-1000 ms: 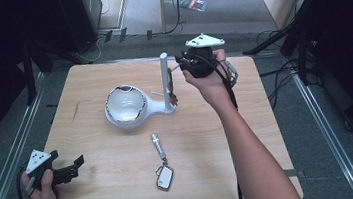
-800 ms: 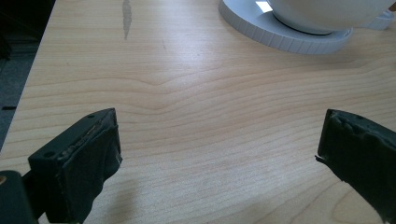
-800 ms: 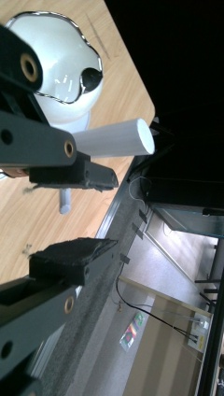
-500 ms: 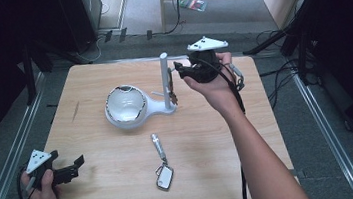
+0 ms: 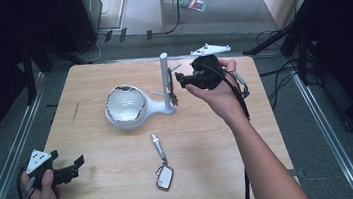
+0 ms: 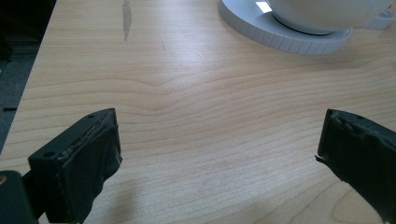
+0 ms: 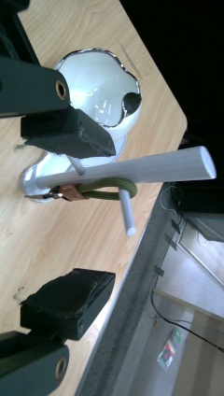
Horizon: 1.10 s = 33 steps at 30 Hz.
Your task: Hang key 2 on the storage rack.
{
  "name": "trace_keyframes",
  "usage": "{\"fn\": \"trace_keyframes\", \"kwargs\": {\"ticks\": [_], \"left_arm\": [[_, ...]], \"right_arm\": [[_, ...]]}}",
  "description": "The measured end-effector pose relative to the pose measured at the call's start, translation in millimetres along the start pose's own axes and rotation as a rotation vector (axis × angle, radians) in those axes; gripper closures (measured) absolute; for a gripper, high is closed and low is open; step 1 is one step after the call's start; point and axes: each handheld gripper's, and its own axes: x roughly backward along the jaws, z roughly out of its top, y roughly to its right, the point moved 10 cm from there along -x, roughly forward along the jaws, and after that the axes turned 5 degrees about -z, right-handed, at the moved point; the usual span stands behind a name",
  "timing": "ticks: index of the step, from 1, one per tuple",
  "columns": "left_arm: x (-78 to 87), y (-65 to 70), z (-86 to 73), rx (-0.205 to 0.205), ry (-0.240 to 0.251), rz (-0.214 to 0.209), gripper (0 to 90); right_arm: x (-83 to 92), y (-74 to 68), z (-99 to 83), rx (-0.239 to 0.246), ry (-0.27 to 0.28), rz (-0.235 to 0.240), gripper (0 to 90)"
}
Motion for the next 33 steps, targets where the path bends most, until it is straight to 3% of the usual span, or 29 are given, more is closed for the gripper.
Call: {"fn": "trace_keyframes", "kwargs": {"ticks": [12, 22, 33], "left_arm": [[-0.1, -0.3, -0.4, 0.001, -0.006, -0.002, 0.0], [-0.4, -0.2, -0.5, -0.004, -0.008, 0.000, 0.0], [-0.3, -0.3, -0.3, 0.000, -0.006, -0.001, 0.0]], "right_arm": [[2.4, 5.0, -28.0, -0.003, -0.086, -0.024, 33.7], [2.7, -0.6, -48.9, 0.000, -0.140, -0.020, 33.7], [-3.1, -5.8, -73.0, -0.028, -0.223, -0.019, 34.1]]}}
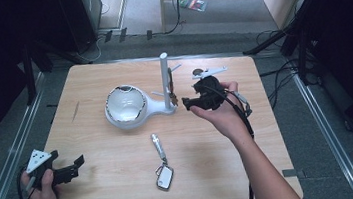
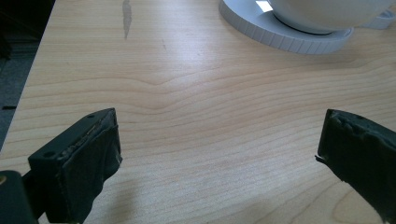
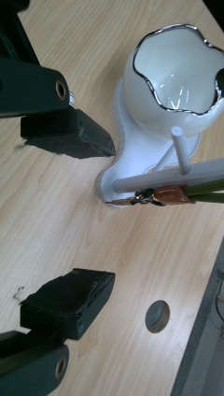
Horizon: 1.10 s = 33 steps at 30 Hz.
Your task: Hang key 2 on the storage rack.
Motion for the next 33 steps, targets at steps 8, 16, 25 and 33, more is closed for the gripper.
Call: {"fn": "trace_keyframes", "kwargs": {"ticks": [8, 16, 25, 33], "left_arm": [[0.3, 0.1, -0.2, 0.001, -0.002, -0.002, 0.0], [0.3, 0.0, 0.1, 0.004, 0.001, -0.003, 0.0], [0.4, 0.0, 0.0, 0.004, 0.000, -0.003, 0.0], [0.4, 0.0, 0.0, 0.004, -0.001, -0.005, 0.0]], "right_arm": [[-6.4, -7.2, -9.0, 0.004, -0.037, -0.003, 34.1], [-14.5, -19.5, -19.2, 0.009, -0.087, 0.014, 34.2], [-25.3, -36.7, -32.5, 0.040, -0.151, 0.039, 35.1], [-34.6, -51.9, -42.7, 0.056, -0.211, 0.055, 35.4]]}}
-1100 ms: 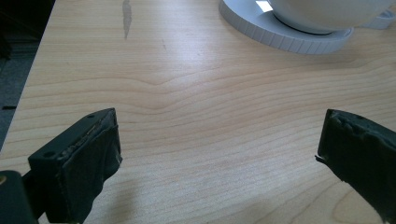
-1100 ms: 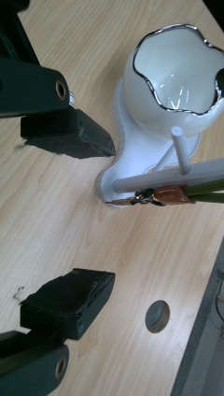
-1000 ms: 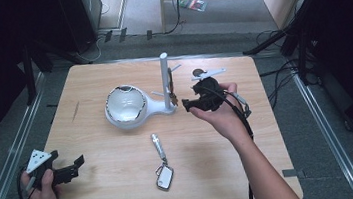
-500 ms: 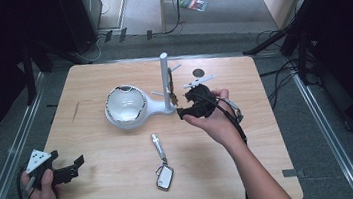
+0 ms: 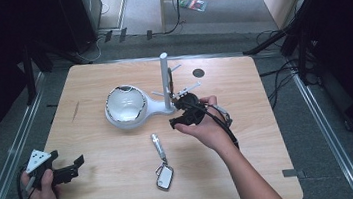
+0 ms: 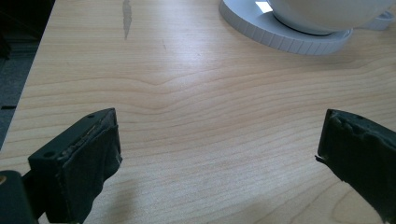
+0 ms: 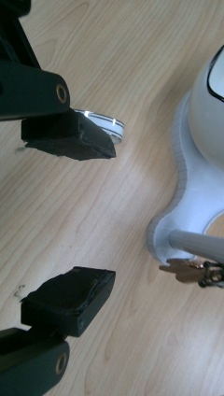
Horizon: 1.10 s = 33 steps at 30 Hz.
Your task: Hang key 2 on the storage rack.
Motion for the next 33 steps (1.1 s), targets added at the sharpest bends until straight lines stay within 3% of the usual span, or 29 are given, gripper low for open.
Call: {"fn": "trace_keyframes", "kwargs": {"ticks": [4, 11, 21, 33], "left_arm": [[-0.1, 0.0, 0.1, 0.000, 0.002, 0.001, 0.0], [-0.2, -0.1, 0.2, 0.001, 0.003, 0.001, 0.0], [-0.2, -0.2, 0.2, 0.003, 0.002, 0.001, 0.0], [-0.2, -0.3, 0.2, 0.003, 0.002, 0.001, 0.0]], "right_arm": [[-5.8, -7.0, -2.0, 0.016, -0.018, 0.003, 34.7], [-16.8, -19.2, -6.3, -0.001, -0.058, 0.016, 34.7], [-30.3, -35.6, -14.9, 0.009, -0.127, 0.039, 36.7], [-40.7, -49.8, -23.7, 0.010, -0.195, 0.035, 39.8]]}}
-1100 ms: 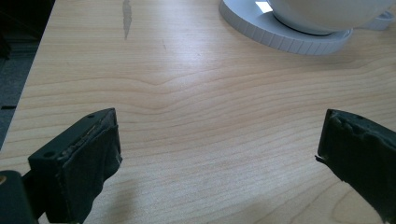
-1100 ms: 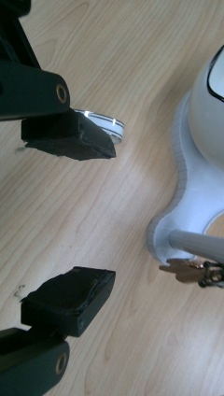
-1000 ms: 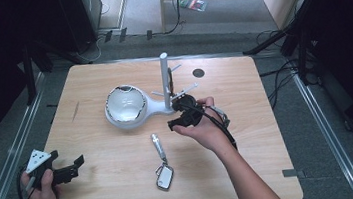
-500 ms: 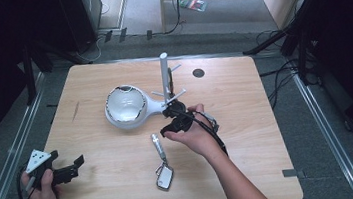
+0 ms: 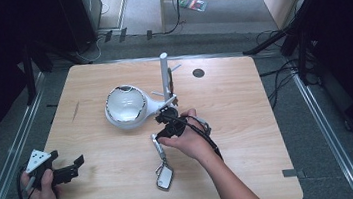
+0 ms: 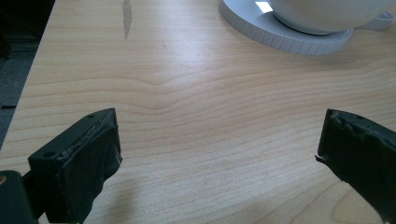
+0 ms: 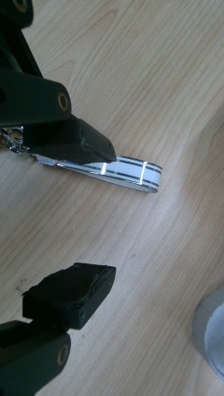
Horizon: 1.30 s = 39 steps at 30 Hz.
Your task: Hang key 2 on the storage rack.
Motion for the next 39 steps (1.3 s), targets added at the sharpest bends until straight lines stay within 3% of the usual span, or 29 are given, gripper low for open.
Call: {"fn": "trace_keyframes", "kwargs": {"ticks": [4, 28, 39], "left_arm": [[0.0, -0.1, 0.0, 0.001, -0.001, 0.000, 0.0], [0.0, -0.5, 0.1, 0.001, 0.000, 0.000, 0.0], [0.0, -0.5, 0.1, 0.001, 0.000, 0.000, 0.0]], "right_arm": [[-3.8, -4.4, -3.4, -0.016, -0.028, 0.014, 41.5], [-22.1, -27.1, -26.5, 0.003, -0.205, 0.032, 50.1], [-24.2, -31.4, -34.8, 0.010, -0.263, 0.049, 60.0]]}}
